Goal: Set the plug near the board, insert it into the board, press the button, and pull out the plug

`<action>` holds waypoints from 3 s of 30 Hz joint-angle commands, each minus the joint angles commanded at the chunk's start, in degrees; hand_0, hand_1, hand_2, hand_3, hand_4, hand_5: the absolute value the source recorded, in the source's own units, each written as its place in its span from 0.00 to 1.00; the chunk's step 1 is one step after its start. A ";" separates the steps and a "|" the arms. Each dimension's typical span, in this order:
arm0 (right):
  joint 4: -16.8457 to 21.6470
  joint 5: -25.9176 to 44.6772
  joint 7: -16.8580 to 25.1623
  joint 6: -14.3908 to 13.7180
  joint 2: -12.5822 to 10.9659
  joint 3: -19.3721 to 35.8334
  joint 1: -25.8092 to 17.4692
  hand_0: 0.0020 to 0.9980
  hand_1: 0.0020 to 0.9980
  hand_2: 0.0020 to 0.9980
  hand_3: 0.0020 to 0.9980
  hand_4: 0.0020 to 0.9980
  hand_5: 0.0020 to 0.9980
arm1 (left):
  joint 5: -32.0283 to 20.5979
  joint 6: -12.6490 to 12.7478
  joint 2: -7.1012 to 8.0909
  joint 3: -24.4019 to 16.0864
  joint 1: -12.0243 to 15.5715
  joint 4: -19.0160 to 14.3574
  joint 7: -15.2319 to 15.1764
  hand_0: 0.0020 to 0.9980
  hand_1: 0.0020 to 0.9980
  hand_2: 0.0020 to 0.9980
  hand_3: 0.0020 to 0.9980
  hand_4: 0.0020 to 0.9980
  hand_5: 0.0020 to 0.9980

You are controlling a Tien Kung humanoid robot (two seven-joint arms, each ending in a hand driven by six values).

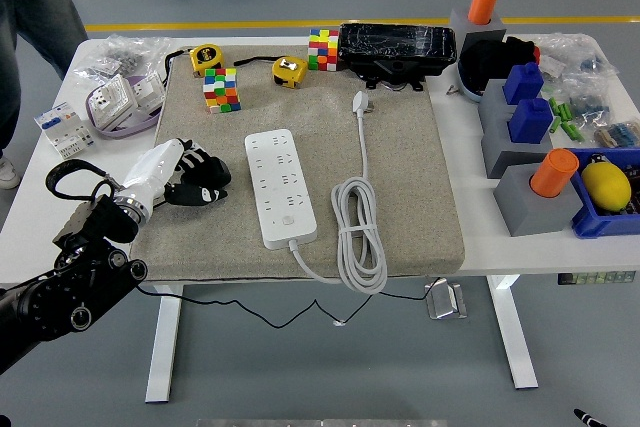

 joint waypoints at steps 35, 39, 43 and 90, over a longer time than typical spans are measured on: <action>0.19 -0.38 0.08 0.00 0.10 1.02 -0.15 0.60 0.64 0.64 0.55 0.95 0.49 | -5.14 -2.14 1.15 4.44 -2.95 -2.74 -11.79 0.42 0.46 0.52 0.55 0.76 0.00; 0.20 -0.35 0.08 0.02 0.07 0.99 -0.07 0.60 0.64 0.64 0.55 0.95 0.49 | -5.36 -2.36 0.94 5.47 -3.57 -2.05 -12.11 0.43 0.46 0.52 0.55 0.76 0.00; 0.23 -0.35 0.10 0.04 0.11 1.06 -0.03 0.60 0.64 0.64 0.55 0.95 0.49 | -5.73 -2.96 1.00 6.19 -3.65 -1.49 -12.79 0.44 0.47 0.52 0.55 0.77 0.00; 0.29 -0.26 0.14 0.16 0.09 0.40 0.04 0.60 0.64 0.64 0.55 0.95 0.49 | -7.69 -4.43 2.05 6.50 -3.29 0.36 -15.17 0.69 0.71 0.71 0.74 1.00 0.36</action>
